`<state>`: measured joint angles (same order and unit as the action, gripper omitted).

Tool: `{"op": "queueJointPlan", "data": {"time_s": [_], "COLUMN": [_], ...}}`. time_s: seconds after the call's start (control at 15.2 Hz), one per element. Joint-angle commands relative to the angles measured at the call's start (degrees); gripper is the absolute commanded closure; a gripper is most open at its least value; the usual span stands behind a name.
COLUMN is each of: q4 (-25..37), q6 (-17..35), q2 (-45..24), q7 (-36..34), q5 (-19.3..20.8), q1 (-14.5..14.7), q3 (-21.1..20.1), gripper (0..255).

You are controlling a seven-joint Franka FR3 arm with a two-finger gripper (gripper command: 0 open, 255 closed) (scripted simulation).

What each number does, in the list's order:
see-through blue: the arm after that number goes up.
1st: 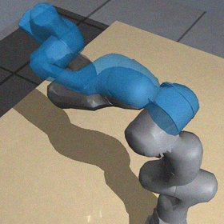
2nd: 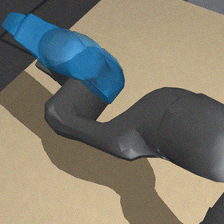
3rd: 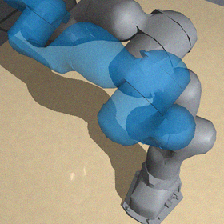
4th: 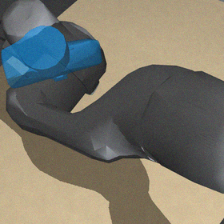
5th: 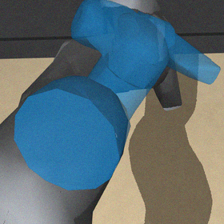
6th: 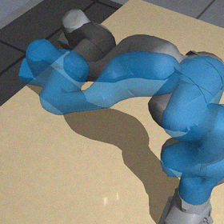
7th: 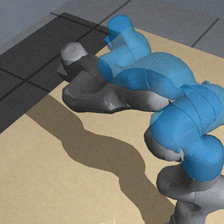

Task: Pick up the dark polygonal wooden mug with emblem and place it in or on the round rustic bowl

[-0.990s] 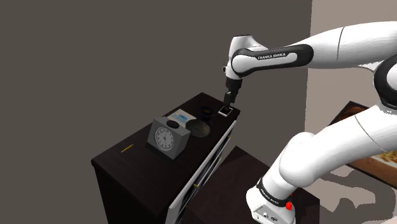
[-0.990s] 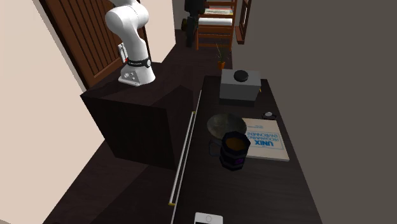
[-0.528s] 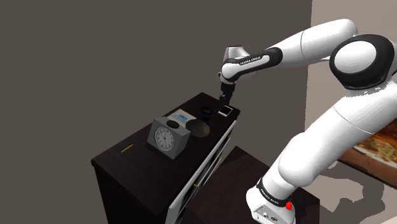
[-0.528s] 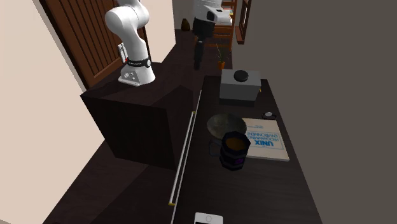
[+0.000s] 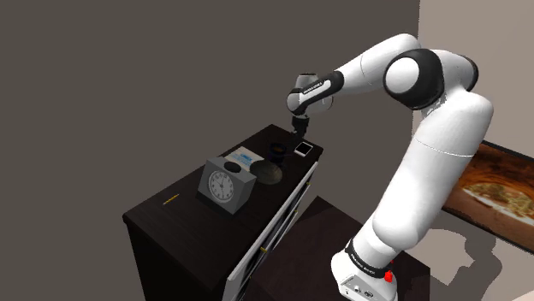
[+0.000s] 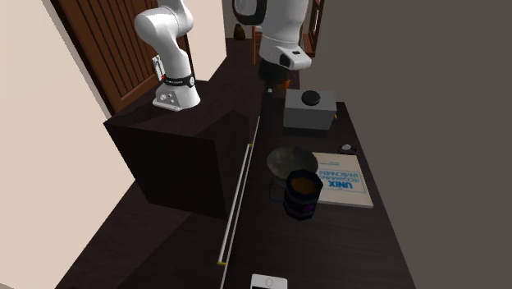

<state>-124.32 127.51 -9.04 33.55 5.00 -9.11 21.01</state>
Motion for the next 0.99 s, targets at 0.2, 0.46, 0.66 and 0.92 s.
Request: {"op": "queueJointPlan", "data": {"time_s": [0.2,0.46,0.66,0.92], "q4": [9.5,18.3,26.0,31.0], "q6": [2.0,2.1,1.3,1.5], "q2": [-12.0,-21.2,-28.1,-33.4], "q7": [5.5,8.7,10.4,11.3], "q5": [-5.3,-8.6,-10.4,-11.5], "q1": [-3.5,-6.9,-9.5,-11.4], "q3": [-0.5,-1.7,-2.8,-3.7], "gripper": [0,0,0,0]}}
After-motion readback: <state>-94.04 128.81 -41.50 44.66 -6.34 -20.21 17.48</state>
